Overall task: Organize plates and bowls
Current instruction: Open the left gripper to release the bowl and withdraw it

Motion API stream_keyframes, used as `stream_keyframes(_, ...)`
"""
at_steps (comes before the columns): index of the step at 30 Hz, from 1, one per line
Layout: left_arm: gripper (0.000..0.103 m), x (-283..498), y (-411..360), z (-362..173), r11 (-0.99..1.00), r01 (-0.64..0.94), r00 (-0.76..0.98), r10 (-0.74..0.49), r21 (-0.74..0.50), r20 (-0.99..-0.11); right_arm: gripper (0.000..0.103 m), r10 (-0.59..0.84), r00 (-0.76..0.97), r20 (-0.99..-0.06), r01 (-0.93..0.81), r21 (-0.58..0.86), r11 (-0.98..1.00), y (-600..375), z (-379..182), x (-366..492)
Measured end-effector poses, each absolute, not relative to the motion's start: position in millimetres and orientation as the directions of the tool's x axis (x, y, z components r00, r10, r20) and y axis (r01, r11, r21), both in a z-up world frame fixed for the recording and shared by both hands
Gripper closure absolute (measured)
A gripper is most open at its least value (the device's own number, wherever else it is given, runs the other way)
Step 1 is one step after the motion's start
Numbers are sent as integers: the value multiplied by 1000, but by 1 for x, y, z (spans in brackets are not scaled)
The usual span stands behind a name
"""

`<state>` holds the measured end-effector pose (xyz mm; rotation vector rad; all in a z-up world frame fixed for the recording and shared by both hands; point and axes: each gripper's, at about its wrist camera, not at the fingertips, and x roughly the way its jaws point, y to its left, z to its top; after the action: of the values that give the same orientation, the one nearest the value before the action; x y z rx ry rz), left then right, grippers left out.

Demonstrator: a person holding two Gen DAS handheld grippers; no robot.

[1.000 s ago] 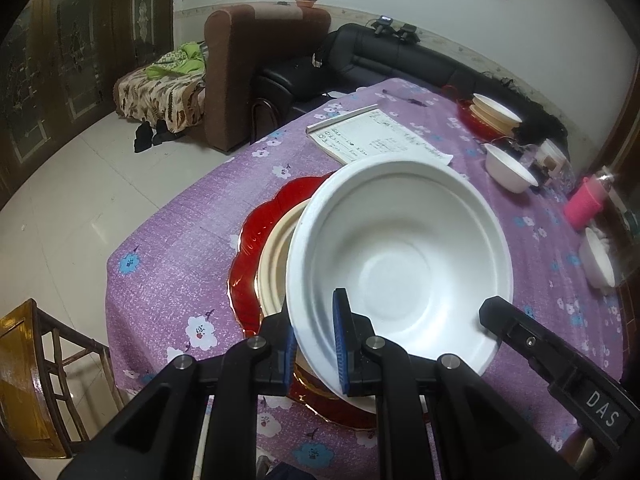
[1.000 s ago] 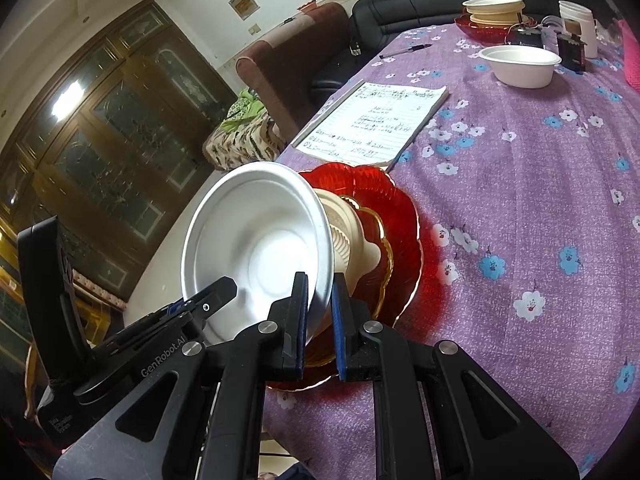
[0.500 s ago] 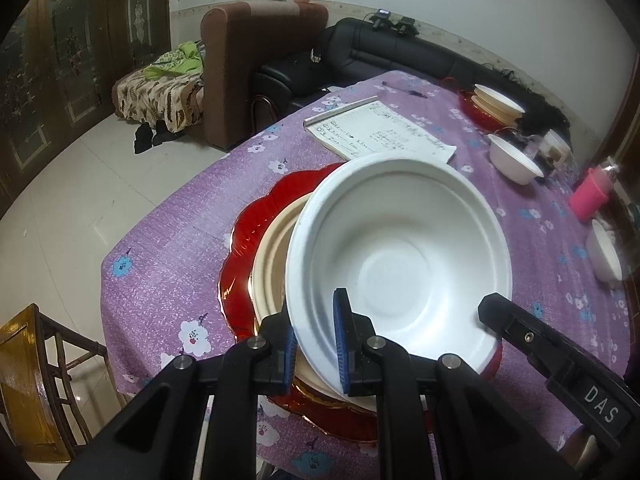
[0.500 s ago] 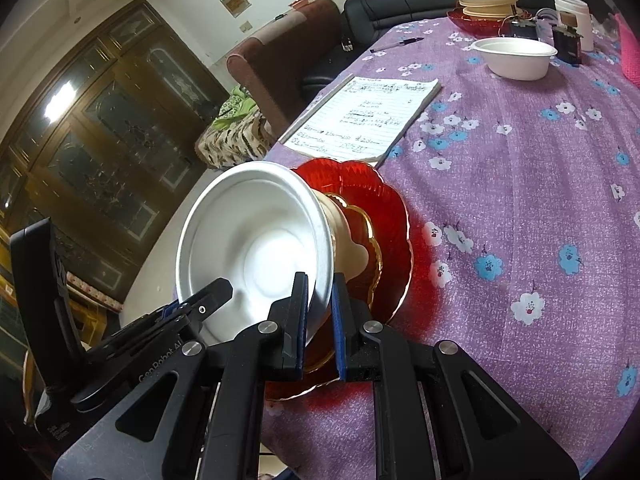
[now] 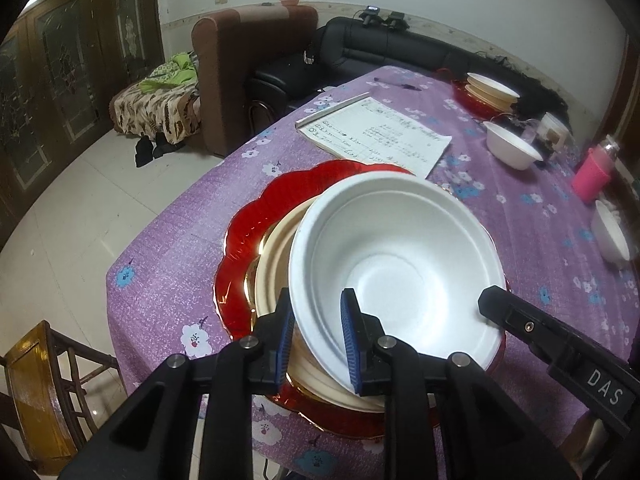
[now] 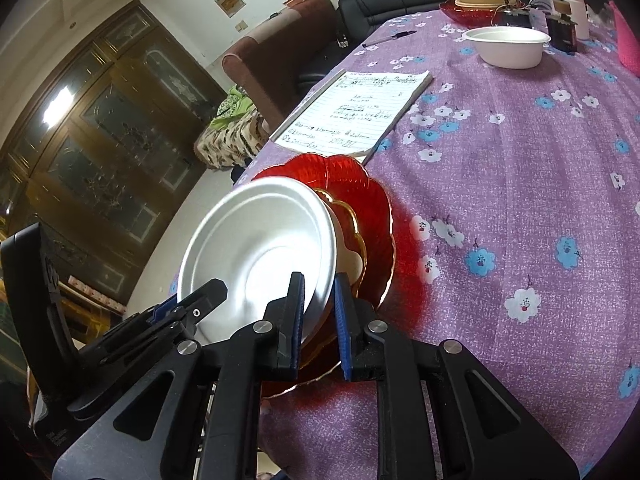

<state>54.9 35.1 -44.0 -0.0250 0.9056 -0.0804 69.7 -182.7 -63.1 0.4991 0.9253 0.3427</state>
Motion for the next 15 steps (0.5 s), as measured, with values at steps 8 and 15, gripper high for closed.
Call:
stream_keyframes(8, 71, 52, 34, -39, 998, 54, 639, -61, -34, -766, 83, 495, 576, -650, -66, 567, 821, -193, -63, 67)
stream_keyframes(15, 59, 49, 32, -35, 1000, 21, 668, -1, 17, -744, 83, 488, 585, -647, -63, 564, 823, -196, -64, 64)
